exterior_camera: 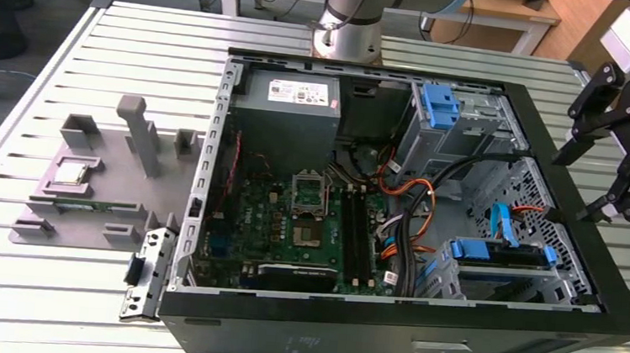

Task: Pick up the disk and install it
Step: 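Insert the second disk wire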

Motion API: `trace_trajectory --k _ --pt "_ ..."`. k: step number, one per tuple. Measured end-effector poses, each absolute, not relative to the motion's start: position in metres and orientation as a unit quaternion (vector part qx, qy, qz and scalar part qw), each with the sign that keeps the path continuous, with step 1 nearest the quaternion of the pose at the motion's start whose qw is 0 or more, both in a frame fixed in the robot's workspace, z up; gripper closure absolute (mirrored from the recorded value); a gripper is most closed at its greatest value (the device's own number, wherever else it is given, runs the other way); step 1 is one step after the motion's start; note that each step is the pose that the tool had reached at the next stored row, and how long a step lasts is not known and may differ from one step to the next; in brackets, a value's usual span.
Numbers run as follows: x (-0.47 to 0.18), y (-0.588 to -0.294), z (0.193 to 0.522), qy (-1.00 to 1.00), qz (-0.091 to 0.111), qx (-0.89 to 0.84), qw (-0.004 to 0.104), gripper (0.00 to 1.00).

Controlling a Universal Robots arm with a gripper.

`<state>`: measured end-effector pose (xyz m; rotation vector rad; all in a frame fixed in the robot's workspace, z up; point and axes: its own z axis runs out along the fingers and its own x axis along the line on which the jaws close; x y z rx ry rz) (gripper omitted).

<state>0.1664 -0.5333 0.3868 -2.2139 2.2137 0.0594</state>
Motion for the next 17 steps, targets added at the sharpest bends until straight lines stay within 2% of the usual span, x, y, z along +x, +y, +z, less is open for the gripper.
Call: trace_trajectory --k 6,7,9,10,15,16,17 --pt "0.1664 -0.5333 0.3868 0.707 0.019 -0.707 0.005 0.27" --pt "0.1664 -0.5333 0.3868 0.707 0.019 -0.707 0.005 0.22" --pt "0.1664 -0.5333 0.3868 0.707 0.019 -0.707 0.005 0.22" --pt "0.1664 -0.5333 0.3868 0.707 0.019 -0.707 0.005 0.15" --pt "0.1664 -0.5333 0.3868 0.707 0.019 -0.707 0.005 0.15" --pt "0.1664 -0.5333 0.3868 0.707 0.019 -0.707 0.005 0.17" --pt "0.1664 -0.5333 0.3868 0.707 0.019 -0.707 0.005 0.23"
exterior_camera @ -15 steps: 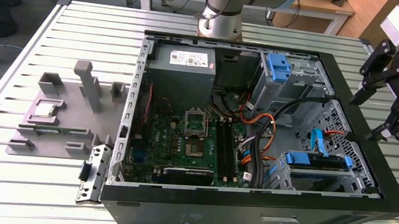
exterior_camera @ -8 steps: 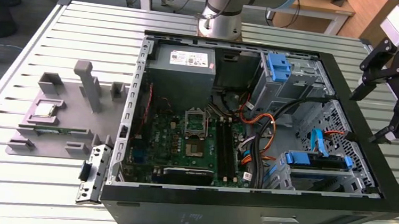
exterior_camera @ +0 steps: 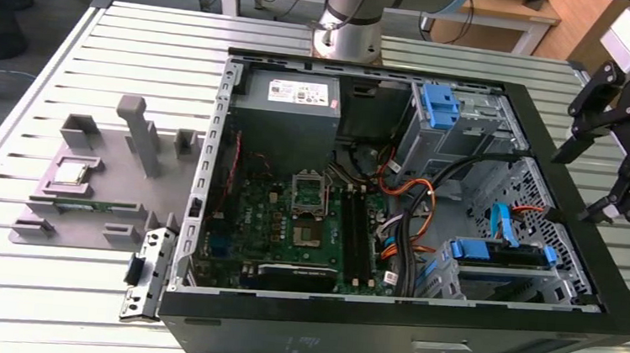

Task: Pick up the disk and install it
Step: 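Insert the second disk wire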

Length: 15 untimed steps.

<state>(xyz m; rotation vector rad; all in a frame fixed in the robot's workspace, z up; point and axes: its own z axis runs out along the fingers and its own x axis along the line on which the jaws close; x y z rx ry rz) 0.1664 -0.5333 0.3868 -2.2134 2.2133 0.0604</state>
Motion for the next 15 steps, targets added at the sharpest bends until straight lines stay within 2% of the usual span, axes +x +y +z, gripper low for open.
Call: trace_trajectory --k 1,2,6,7,15 --pt "0.1664 -0.5333 0.3868 0.707 0.019 -0.707 0.005 0.23" --pt "0.1664 -0.5333 0.3868 0.707 0.019 -0.707 0.005 0.29" --pt "0.1664 -0.5333 0.3868 0.707 0.019 -0.707 0.005 0.31" --pt "0.1664 -0.5333 0.3868 0.707 0.019 -0.707 0.005 0.38" --pt "0.1666 -0.5333 0.3797 0.707 0.019 -0.707 0.006 0.38"
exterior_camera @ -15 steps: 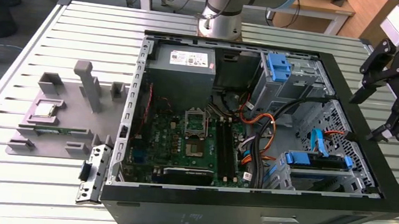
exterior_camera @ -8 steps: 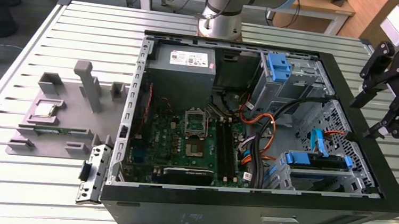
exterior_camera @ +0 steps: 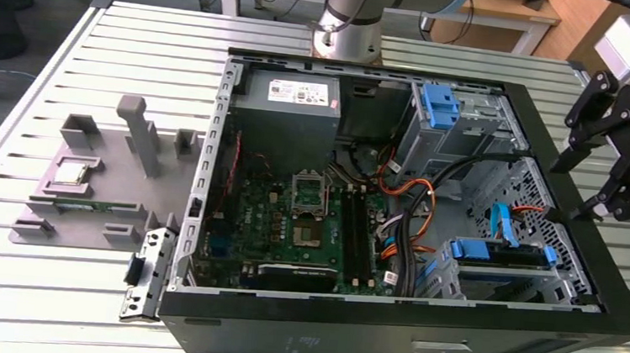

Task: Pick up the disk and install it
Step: 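Insert the second disk wire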

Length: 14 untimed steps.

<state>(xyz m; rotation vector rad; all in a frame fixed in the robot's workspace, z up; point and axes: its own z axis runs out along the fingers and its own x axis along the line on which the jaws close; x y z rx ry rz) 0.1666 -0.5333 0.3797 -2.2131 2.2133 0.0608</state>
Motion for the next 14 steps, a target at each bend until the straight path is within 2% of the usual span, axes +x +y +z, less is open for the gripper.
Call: trace_trajectory --k 14 --pt "0.170 -0.529 0.365 0.707 0.019 -0.707 0.005 0.38"
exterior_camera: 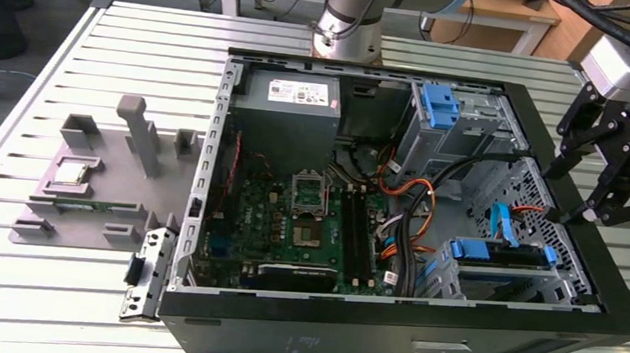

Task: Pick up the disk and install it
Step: 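Insert the second disk wire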

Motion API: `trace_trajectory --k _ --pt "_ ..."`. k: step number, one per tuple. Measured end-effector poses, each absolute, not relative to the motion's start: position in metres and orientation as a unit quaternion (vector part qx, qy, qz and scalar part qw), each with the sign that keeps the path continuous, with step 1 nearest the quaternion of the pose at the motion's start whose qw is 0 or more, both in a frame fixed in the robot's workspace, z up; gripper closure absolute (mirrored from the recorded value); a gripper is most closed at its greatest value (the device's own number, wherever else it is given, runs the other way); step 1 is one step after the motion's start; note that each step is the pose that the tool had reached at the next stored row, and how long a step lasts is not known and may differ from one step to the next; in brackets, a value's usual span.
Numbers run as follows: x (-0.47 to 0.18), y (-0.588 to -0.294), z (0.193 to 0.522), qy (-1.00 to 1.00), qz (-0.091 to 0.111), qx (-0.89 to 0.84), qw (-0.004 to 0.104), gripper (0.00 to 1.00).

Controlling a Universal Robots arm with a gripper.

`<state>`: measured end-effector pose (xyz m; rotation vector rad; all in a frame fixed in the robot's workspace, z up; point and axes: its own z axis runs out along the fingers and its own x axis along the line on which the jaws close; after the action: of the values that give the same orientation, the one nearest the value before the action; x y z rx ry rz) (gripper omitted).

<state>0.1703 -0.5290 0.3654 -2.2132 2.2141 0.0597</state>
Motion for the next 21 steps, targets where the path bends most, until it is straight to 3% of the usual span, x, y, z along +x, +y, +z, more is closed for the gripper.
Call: trace_trajectory --k 21 --pt "0.170 -0.529 0.352 0.707 0.019 -0.707 0.005 0.38"
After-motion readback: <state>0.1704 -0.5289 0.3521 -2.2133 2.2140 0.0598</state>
